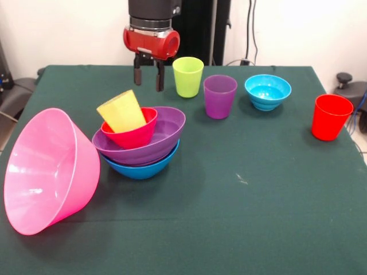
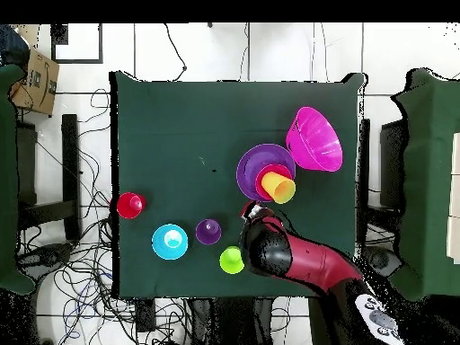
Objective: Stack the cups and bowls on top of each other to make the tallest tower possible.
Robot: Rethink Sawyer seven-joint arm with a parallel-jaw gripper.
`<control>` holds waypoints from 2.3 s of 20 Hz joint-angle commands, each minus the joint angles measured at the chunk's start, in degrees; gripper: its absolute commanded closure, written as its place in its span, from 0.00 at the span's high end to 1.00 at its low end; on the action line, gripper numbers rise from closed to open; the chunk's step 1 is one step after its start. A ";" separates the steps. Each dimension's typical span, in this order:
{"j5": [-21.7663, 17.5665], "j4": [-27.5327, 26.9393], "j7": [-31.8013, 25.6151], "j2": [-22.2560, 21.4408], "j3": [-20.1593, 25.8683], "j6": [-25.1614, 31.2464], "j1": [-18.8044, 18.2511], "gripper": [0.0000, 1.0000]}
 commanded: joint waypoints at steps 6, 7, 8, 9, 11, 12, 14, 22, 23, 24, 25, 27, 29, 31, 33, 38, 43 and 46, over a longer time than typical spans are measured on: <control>-1.85 -2.33 3.06 -3.67 0.24 3.15 3.94 1.00; -1.71 -2.05 2.95 -4.10 0.93 3.68 3.67 1.00; -1.56 -1.78 2.83 -4.53 1.61 4.20 3.41 1.00; -1.40 -1.29 2.67 -4.79 2.56 4.88 3.07 1.00; -0.97 -0.60 3.20 -4.98 2.89 5.18 3.78 1.00; -0.79 -0.42 3.63 -4.81 2.92 4.79 4.25 1.00; 0.57 0.24 5.46 -5.34 2.25 4.81 6.61 1.00; 8.25 1.69 13.09 -4.12 -2.09 3.40 17.28 1.00; 9.43 1.53 13.83 -3.29 -3.15 2.52 19.00 1.00; 10.11 1.74 13.89 -3.03 -3.16 2.20 19.32 1.00; 11.14 1.84 14.50 -2.47 -3.69 1.79 20.40 1.00; 12.66 2.49 14.97 -1.65 -4.19 0.67 21.59 1.00; 13.57 2.99 15.14 -1.10 -4.30 -0.15 22.11 1.00; 13.90 3.16 14.86 -0.88 -4.24 -0.45 22.12 1.00; 13.97 3.51 14.78 -0.38 -3.44 -0.75 21.48 1.00; 12.61 3.89 13.95 0.70 -3.38 -0.72 20.82 1.00; 11.71 5.43 13.91 1.12 -2.00 -0.97 19.75 1.00; 11.85 6.02 14.04 1.34 -1.26 -0.96 19.38 1.00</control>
